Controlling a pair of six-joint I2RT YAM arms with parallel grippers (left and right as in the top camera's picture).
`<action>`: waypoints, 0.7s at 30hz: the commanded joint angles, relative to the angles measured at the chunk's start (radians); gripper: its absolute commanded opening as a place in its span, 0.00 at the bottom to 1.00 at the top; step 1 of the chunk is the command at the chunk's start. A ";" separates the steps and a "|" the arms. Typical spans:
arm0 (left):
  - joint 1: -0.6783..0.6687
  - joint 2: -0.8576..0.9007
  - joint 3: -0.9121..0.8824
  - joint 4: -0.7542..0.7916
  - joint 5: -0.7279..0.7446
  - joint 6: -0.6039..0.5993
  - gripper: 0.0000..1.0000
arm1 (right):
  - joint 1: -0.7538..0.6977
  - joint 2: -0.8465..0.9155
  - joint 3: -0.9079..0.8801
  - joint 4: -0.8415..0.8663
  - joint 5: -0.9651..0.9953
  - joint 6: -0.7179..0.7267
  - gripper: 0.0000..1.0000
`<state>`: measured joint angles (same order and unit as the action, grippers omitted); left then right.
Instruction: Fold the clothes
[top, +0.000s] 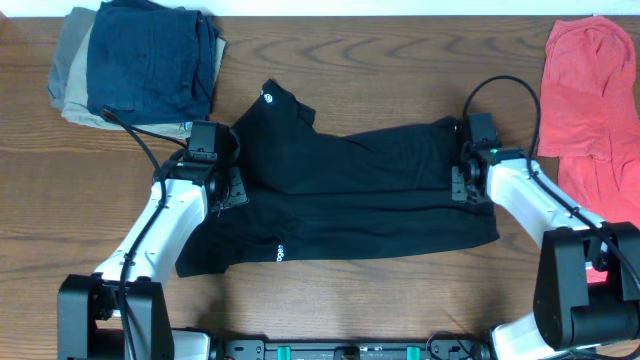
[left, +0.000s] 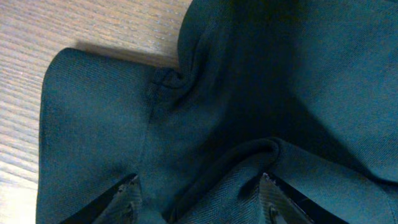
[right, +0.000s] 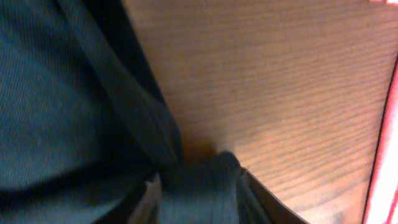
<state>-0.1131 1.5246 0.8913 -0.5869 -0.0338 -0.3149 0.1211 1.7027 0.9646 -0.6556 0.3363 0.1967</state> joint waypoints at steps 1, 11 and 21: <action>0.000 0.001 -0.008 -0.002 -0.019 -0.005 0.61 | -0.016 0.000 0.094 -0.046 -0.068 0.065 0.33; 0.000 -0.207 0.098 -0.019 0.107 0.048 0.80 | -0.023 -0.005 0.344 -0.135 -0.161 0.064 0.99; 0.000 -0.004 0.423 0.047 0.218 0.170 0.88 | -0.022 -0.001 0.284 -0.110 -0.307 0.065 0.99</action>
<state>-0.1131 1.4204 1.2228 -0.5301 0.1402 -0.2050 0.1123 1.7023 1.2804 -0.7650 0.0860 0.2459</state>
